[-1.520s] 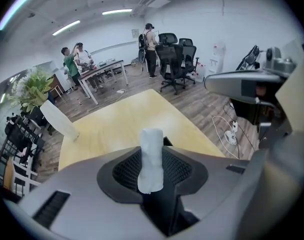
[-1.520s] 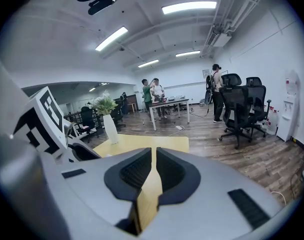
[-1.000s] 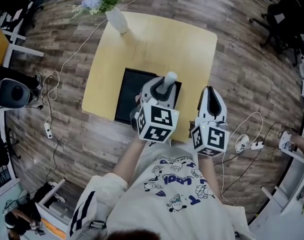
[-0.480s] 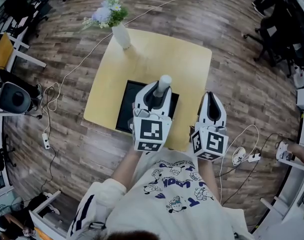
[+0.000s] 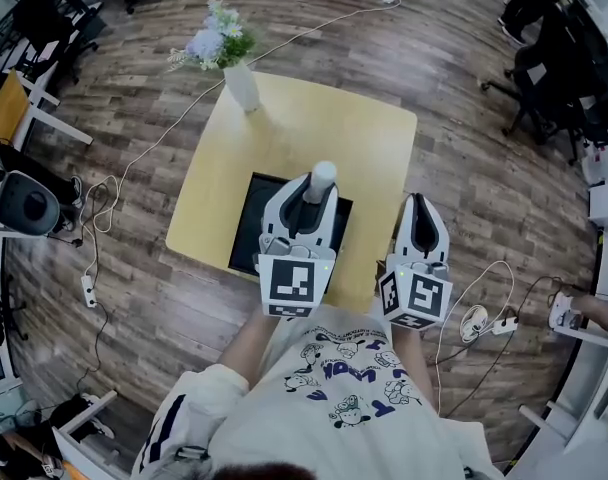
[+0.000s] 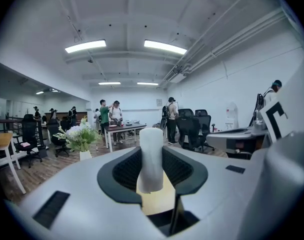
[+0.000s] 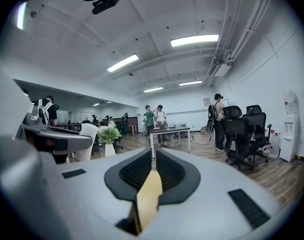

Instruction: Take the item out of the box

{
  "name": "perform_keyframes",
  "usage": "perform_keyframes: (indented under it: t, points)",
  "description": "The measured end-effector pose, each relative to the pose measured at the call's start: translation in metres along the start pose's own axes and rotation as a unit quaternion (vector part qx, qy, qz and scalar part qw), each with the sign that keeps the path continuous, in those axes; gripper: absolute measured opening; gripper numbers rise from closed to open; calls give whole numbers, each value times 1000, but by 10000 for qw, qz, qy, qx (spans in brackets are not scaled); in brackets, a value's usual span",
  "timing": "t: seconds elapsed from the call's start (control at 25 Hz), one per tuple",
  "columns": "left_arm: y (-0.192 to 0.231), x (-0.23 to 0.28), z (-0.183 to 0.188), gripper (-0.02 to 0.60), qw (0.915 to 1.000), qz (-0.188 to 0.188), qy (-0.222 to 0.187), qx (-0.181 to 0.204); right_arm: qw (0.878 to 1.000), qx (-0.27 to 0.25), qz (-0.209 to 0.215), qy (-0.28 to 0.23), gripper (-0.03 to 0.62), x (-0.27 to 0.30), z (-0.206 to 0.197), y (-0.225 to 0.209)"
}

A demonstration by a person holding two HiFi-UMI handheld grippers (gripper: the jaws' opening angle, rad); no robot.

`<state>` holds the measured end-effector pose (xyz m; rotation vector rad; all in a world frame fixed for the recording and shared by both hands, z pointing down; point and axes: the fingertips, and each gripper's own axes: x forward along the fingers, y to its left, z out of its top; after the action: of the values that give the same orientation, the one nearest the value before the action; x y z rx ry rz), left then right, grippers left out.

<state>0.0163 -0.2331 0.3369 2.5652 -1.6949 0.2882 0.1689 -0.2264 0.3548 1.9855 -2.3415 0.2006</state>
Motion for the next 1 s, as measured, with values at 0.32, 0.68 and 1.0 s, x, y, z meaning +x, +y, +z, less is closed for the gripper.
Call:
perform_keyframes:
  t: [0.32,0.68,1.0]
  points:
    - [4,-7,3,133,9996,173,-203,-31,9999,-44,52,-103,46,-2,3,2]
    - [3,-13,8,133,9988,275,-384,-105,9997,-66,121,-177,46,-3,6,3]
    - [7,-18,12,133,9984,365,-420,-120,9997,-75,125,-214,46,-5,11,4]
